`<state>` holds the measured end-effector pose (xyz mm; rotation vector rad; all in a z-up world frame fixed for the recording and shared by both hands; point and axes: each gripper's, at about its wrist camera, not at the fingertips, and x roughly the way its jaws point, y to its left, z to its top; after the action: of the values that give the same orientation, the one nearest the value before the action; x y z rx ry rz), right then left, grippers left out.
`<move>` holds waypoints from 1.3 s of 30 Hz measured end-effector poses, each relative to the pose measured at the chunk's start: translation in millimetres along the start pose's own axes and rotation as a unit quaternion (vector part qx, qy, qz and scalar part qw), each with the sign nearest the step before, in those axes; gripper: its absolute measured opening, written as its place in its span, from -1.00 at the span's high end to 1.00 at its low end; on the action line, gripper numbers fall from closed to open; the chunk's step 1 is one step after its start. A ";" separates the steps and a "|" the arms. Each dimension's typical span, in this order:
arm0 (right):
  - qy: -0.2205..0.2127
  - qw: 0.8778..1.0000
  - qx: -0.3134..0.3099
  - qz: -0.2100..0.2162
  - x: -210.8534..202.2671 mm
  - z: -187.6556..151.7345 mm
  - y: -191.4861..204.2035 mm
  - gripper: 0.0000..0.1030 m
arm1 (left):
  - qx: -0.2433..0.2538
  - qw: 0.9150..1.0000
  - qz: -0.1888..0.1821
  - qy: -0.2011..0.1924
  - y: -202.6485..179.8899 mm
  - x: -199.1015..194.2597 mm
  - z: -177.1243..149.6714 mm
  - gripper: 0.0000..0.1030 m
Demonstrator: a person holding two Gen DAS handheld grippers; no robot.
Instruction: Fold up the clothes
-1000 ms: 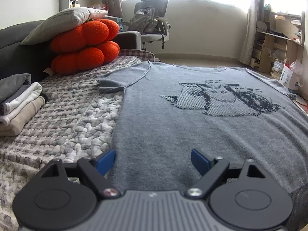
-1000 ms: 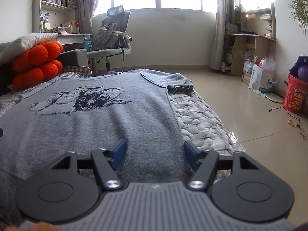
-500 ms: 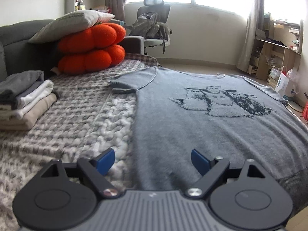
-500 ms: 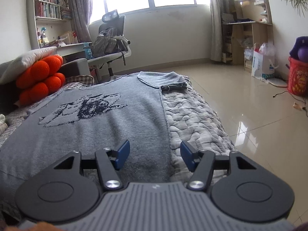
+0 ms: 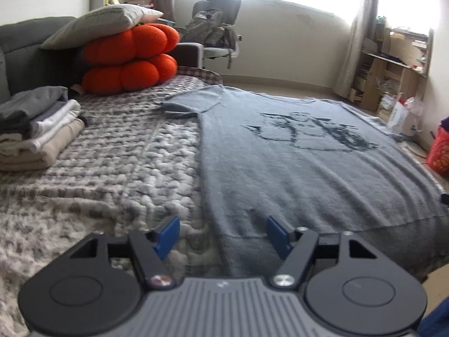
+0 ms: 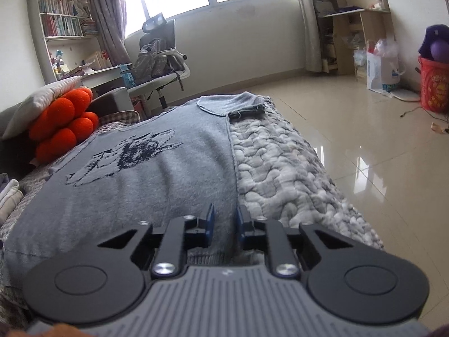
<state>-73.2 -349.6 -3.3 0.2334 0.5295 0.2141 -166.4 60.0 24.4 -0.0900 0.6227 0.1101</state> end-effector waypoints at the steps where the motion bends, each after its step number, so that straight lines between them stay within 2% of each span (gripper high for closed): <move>1: 0.001 1.000 -0.002 -0.002 -0.1 -1.1 0.2 0.65 | 0.003 1.000 -0.004 0.000 -1.2 0.5 -1.1 -0.30; 4: 0.003 1.000 0.001 -0.001 -1.3 -5.4 -0.1 0.65 | 0.007 1.000 -0.015 0.010 -4.0 6.3 -4.2 -0.28; 7: 0.001 1.000 -0.002 0.002 -2.5 -9.3 -0.5 0.63 | -0.014 0.999 -0.038 0.027 -3.6 15.5 -4.4 -0.28; 10: 0.004 1.000 -0.023 0.001 -2.2 -8.6 5.5 0.48 | -0.004 1.000 -0.017 0.026 -9.6 19.7 -7.7 -0.28; 11: 0.007 1.000 -0.030 0.001 -2.1 -8.2 7.8 0.47 | -0.001 1.000 -0.009 0.026 -11.8 20.9 -8.9 -0.27; 13: 0.009 0.999 -0.046 -0.004 -2.0 -9.6 10.6 0.50 | -0.006 0.999 -0.016 0.031 -11.3 23.7 -10.6 -0.26; 15: 0.011 0.999 -0.049 -0.003 -2.5 -10.4 11.0 0.58 | -0.009 0.999 -0.016 0.034 -11.0 25.7 -12.2 -0.19; 17: 0.014 0.999 -0.049 0.002 -3.2 -11.3 11.3 0.77 | -0.012 0.999 -0.015 0.036 -10.0 27.3 -12.8 -0.13; 18: 0.016 0.999 -0.049 0.005 -3.5 -11.9 12.1 0.80 | -0.013 0.999 -0.013 0.036 -9.0 28.0 -12.4 -0.12; 24: 0.011 0.998 -0.061 -0.002 -4.8 -10.1 17.2 0.86 | -0.012 0.999 -0.005 0.034 -6.5 26.7 -11.5 0.20; 26: 0.008 0.998 -0.063 -0.004 -5.6 -8.6 18.0 0.86 | -0.014 0.999 0.001 0.033 -3.7 26.0 -12.1 0.40; 29: 0.002 0.998 -0.062 -0.004 -8.9 -6.7 18.9 0.86 | -0.023 0.999 0.004 0.029 -0.9 24.3 -13.4 0.58; 34: 0.009 0.999 -0.050 -0.002 -4.4 -11.8 13.6 0.83 | -0.021 0.999 0.004 0.027 -2.6 23.6 -14.6 0.65; 36: 0.008 0.999 -0.040 0.007 -4.3 -14.3 10.0 0.73 | -0.022 0.999 0.003 0.028 -2.2 23.7 -14.6 0.65; 39: 0.008 0.999 -0.033 0.014 -8.6 -15.6 7.3 0.69 | -0.025 0.999 -0.001 0.033 -0.8 24.7 -13.9 0.58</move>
<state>-89.6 -342.3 -10.4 0.1755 0.5335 0.2608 -154.4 59.5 -1.3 -0.1420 0.6862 0.1217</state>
